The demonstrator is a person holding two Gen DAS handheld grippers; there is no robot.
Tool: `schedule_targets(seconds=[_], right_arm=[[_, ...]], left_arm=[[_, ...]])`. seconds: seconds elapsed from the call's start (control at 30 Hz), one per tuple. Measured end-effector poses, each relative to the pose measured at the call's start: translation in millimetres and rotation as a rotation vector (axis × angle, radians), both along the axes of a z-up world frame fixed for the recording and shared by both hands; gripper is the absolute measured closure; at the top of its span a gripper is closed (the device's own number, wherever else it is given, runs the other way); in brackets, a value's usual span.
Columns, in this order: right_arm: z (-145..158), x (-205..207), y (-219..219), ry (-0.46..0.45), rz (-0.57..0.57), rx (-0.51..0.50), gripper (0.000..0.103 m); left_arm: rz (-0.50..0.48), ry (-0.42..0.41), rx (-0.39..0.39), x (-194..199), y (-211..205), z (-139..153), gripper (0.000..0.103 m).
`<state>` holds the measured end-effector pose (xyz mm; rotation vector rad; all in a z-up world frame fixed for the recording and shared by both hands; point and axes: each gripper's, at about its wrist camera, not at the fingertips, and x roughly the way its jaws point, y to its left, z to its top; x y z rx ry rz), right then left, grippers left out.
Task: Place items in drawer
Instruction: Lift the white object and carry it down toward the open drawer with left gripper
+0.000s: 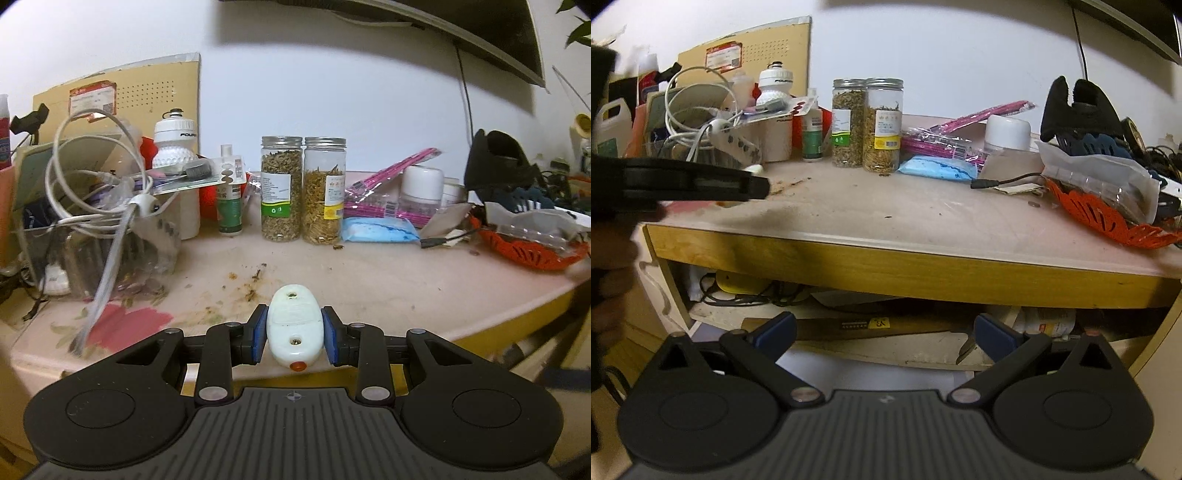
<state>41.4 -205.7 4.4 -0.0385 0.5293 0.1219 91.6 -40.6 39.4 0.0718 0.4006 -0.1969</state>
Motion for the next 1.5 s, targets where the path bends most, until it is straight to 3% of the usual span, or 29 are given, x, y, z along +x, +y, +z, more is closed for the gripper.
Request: schedule_targets(seconds=[0.3, 0.73, 0.97, 1.5], right_arm=[[-1, -10, 8, -0.028, 0.056, -0.047, 0.000], [0, -11, 5, -0.015, 0.026, -0.041, 0.000], [-1, -10, 3, -0.001, 0.011, -0.041, 0.000], [-32, 7, 8, 0.158, 0.010, -0.042, 0.000]], left_arm=[[-0.002, 0.009, 0.006, -48, 16, 3, 0.074], [0.010, 0.048, 0.045, -76, 24, -8, 0.074], [0.008, 0.126, 0.035, -70, 29, -23, 0.074], [0.040, 0.347, 0.022, -47, 35, -70, 0.074]])
